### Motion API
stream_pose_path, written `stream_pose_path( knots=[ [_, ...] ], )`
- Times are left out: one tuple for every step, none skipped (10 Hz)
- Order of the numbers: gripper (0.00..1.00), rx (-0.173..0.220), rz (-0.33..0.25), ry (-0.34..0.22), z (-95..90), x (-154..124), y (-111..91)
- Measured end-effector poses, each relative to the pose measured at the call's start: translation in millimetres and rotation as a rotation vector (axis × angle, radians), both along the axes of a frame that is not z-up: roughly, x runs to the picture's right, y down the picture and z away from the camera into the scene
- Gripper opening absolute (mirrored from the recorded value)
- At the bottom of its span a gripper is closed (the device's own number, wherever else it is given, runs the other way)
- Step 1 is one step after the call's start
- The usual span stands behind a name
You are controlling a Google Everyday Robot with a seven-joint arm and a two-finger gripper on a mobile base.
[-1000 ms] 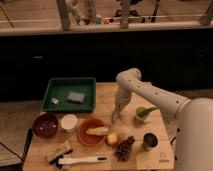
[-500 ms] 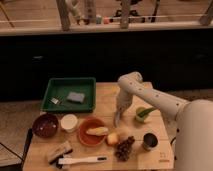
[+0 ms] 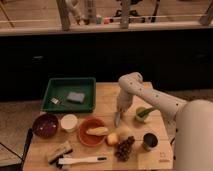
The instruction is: Place towel in table surface
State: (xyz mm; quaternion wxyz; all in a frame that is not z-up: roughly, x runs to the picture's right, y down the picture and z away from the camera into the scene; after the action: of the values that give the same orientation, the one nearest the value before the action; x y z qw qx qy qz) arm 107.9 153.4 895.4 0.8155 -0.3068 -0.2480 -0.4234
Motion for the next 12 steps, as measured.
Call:
stream_pose_path(
  knots=[
    [0.71,0.000,-0.001,-0.001,0.0,-0.5,-0.2],
    [0.77,0.000,-0.001,-0.002,-0.1,-0.5,-0.6],
    [0.80,0.000,-0.001,-0.001,-0.5,0.1,-1.1],
    [0.80,0.000,-0.002,-0.002,-0.8,0.1,-1.7],
    [0.80,0.000,-0.004,-0.003,-1.0,-0.2,-2.1],
    [0.80,0.000,-0.006,-0.004,-1.3,-1.0,-2.8],
    [0.80,0.000,-0.006,-0.005,-1.6,-0.7,-2.7],
    [0.80,0.000,-0.006,-0.005,-2.0,-0.3,-3.0],
    [0.80,-0.001,-0.005,-0.007,-2.5,0.0,-2.8],
    [0.80,0.000,-0.001,-0.010,-4.2,1.3,-2.9],
    [0.80,0.002,0.002,-0.012,-5.4,2.0,-3.7],
    [0.80,0.002,0.003,-0.015,-6.0,2.4,-3.5]
  ],
)
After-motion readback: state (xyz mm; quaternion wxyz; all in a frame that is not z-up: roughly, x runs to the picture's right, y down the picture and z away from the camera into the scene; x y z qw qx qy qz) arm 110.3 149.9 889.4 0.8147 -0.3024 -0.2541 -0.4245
